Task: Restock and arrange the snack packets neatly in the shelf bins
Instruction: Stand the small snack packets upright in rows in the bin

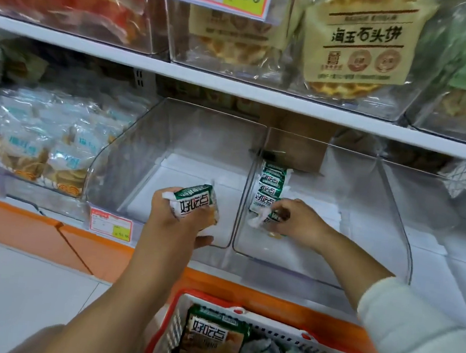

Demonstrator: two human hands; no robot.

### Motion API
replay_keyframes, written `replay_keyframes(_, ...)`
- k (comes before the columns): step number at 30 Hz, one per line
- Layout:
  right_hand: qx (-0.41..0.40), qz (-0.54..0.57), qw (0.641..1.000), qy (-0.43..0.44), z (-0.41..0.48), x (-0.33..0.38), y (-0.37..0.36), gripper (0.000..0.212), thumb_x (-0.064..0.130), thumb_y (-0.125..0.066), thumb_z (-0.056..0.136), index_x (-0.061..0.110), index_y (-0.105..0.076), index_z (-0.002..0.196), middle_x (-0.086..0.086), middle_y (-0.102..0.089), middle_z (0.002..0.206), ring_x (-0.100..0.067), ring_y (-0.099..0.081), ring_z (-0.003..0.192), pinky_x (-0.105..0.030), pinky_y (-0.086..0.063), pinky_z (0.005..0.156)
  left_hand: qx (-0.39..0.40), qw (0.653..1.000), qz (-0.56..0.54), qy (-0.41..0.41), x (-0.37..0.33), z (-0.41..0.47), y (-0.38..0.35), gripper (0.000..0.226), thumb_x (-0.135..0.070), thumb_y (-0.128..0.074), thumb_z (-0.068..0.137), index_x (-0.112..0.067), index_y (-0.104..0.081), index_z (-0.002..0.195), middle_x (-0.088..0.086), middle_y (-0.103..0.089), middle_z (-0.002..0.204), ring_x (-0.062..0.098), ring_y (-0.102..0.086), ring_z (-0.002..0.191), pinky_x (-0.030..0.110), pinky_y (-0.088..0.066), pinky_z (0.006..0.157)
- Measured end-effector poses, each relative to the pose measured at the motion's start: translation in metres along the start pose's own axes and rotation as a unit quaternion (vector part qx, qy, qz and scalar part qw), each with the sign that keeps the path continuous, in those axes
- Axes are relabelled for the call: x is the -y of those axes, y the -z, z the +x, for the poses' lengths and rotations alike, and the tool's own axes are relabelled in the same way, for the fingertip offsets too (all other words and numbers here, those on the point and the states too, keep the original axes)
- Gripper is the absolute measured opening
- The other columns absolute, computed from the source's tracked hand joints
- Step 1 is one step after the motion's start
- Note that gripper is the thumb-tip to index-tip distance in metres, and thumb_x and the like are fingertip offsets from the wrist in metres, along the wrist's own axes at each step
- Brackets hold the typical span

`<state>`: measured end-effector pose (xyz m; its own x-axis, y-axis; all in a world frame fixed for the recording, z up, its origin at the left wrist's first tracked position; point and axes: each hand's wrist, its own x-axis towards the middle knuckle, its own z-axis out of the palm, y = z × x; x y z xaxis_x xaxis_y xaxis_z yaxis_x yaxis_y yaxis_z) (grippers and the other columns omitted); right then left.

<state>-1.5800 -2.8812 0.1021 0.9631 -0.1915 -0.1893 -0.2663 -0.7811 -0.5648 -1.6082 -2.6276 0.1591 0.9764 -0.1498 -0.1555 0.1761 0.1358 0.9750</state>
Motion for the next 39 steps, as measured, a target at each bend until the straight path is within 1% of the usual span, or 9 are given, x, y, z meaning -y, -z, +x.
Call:
replay_keyframes(5,-0.065,0.003,0.998,-0.021,0.012,0.01,-0.013,0.042,0.03,-0.08,0.078,0.02,-0.053,0.108,-0.001,-0.05,0.103,-0.015,-0.052,0.083,-0.015,-0.036,0.057,-0.003,1.0,0.009,0.01,0.007,0.004,0.003,0.026,-0.009,-0.061,0.093,-0.024,-0.053,0.112,-0.006,-0.069,0.099,0.011,-0.07,0.09,0.028,-0.061,0.068)
replay_keyframes(12,-0.095,-0.007,0.995,-0.037,0.01,0.0,-0.017,0.05,0.015,-0.084,0.073,0.014,-0.053,0.112,-0.002,-0.033,0.108,-0.005,-0.043,0.074,-0.018,-0.037,0.077,0.012,0.998,0.018,0.053,0.011,0.005,0.001,0.017,-0.009,-0.061,0.093,-0.02,-0.059,0.105,-0.009,-0.074,0.084,0.012,-0.073,0.078,0.031,-0.062,0.07)
replay_keyframes(16,-0.123,-0.011,0.992,-0.021,0.012,0.005,-0.022,0.044,0.013,-0.082,0.074,0.014,-0.054,0.109,-0.003,-0.031,0.107,-0.02,-0.049,0.085,-0.03,-0.046,0.089,0.037,0.997,0.045,0.047,0.01,0.001,-0.001,0.014,-0.011,-0.062,0.093,-0.02,-0.061,0.104,-0.014,-0.073,0.079,0.01,-0.073,0.076,0.034,-0.062,0.075)
replay_keyframes(20,-0.092,-0.026,0.994,-0.055,0.006,0.006,-0.014,0.046,0.027,-0.081,0.076,0.02,-0.055,0.113,-0.001,-0.03,0.108,-0.021,-0.051,0.093,-0.031,-0.046,0.094,0.069,0.995,0.065,0.042,0.007,-0.002,-0.003,0.011,-0.015,-0.064,0.093,-0.019,-0.065,0.103,-0.007,-0.075,0.089,0.018,-0.074,0.085,0.035,-0.062,0.078)
replay_keyframes(24,-0.189,0.058,0.98,-0.03,-0.029,0.028,0.009,0.033,0.039,-0.07,0.085,0.026,-0.061,0.114,0.003,-0.044,0.11,-0.016,-0.056,0.1,-0.024,-0.042,0.086,0.101,0.99,0.097,0.026,0.003,-0.004,-0.003,0.01,-0.026,-0.069,0.089,-0.021,-0.07,0.098,-0.003,-0.076,0.094,0.02,-0.072,0.092,0.036,-0.06,0.084)
replay_keyframes(29,0.016,0.288,0.956,0.048,-0.103,0.075,0.02,0.038,0.057,-0.053,0.079,0.035,-0.065,0.108,0.02,-0.071,0.098,0.0,-0.067,0.086,-0.018,-0.054,0.075,0.149,0.981,0.122,0.005,0.003,-0.007,-0.011,0.018,-0.03,-0.071,0.087,-0.02,-0.07,0.102,0.002,-0.075,0.097,0.025,-0.069,0.098,0.037,-0.059,0.087)
replay_keyframes(34,-0.067,0.335,0.939,0.023,-0.089,0.049,0.023,0.009,0.029,-0.07,0.083,0.027,-0.072,0.091,0.001,-0.075,0.085,-0.008,-0.067,0.076,-0.025,-0.048,0.072,0.09,0.966,0.226,-0.091,0.007,-0.009,-0.015,0.038,-0.032,-0.074,0.083,-0.037,-0.059,0.118,-0.02,-0.064,0.11,-0.003,-0.062,0.098,0.014,-0.054,0.078)
replay_keyframes(37,-0.127,0.292,0.947,-0.037,-0.06,0.01,0.027,0.014,0.028,-0.076,0.081,0.028,-0.071,0.094,-0.024,-0.064,0.087,-0.021,-0.059,0.074,-0.036,-0.043,0.074,0.049,0.931,0.336,-0.131,0.015,-0.004,-0.014,0.056,-0.038,-0.071,0.086,-0.038,-0.048,0.137,-0.02,-0.052,0.12,-0.002,-0.053,0.106,0.016,-0.046,0.088)
replay_keyframes(39,-0.076,0.226,0.968,-0.074,-0.043,-0.004,0.018,0.026,0.021,-0.077,0.081,0.017,-0.069,0.104,-0.018,-0.061,0.08,-0.022,-0.057,0.072,-0.033,-0.044,0.072,0.075,0.913,0.38,-0.129,0.021,-0.003,-0.015,0.06,-0.042,-0.066,0.09,-0.037,-0.041,0.144,-0.019,-0.052,0.129,0.0,-0.049,0.114,0.018,-0.042,0.093)
